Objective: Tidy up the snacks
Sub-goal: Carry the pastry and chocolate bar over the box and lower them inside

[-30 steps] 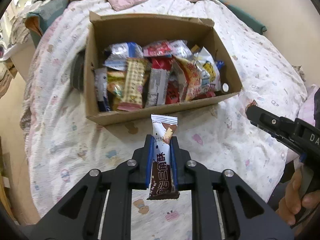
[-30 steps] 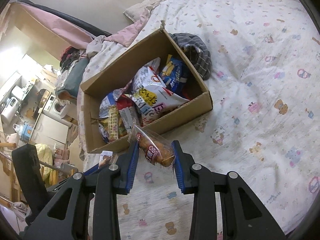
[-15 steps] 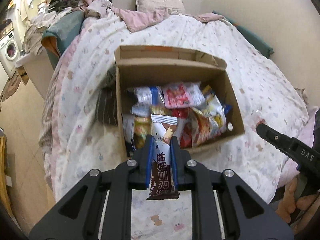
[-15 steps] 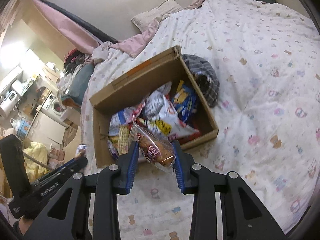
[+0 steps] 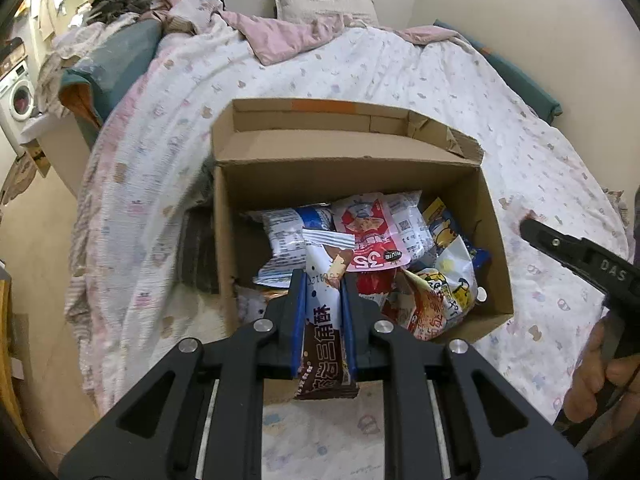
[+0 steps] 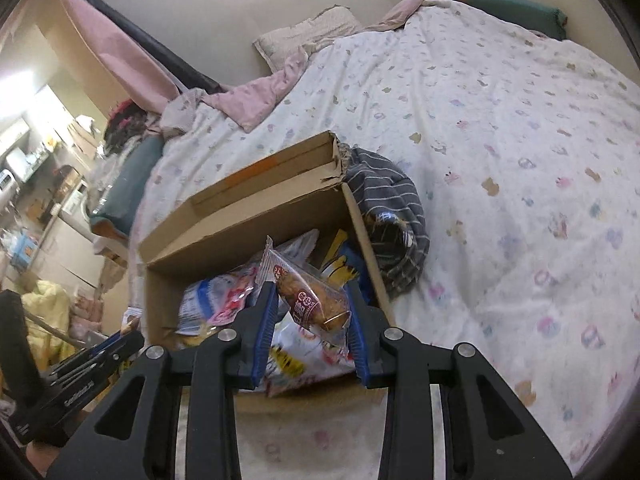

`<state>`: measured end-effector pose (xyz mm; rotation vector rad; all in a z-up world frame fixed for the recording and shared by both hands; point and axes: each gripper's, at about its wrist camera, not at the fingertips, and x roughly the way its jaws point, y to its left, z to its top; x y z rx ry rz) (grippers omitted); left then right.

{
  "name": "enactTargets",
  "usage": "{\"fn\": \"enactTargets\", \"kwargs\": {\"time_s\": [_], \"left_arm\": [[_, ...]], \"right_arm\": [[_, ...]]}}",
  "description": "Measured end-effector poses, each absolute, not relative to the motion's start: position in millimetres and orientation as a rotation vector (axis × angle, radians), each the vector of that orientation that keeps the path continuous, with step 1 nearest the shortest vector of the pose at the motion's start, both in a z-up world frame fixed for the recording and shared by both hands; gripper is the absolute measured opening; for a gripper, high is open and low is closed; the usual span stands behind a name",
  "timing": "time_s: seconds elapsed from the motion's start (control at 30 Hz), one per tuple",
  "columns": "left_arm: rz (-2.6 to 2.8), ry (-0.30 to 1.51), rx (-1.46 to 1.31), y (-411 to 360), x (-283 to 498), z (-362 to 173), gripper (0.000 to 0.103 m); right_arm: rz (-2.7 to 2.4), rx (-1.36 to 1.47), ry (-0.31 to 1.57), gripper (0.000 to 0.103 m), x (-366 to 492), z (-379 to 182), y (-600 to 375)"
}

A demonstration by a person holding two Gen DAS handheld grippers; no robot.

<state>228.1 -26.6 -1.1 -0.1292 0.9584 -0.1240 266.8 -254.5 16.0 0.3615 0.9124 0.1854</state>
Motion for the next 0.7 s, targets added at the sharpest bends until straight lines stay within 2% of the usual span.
{"fn": "enactTargets", "kwargs": {"time_s": [0.27,0.7], "left_arm": [[-0.123,0.969,-0.097,-34.8,239.0,-27.2,0.014],[-0.163,0.92,-0.03,-55.1,233.1,-18.3,0.014]], "right_arm": [[0.18,0.354,0.953,0.035,287.4,-13.9,-249.9],[0.174,0.387,1.021,0.035,309.6,-35.6,-236.6]]}}
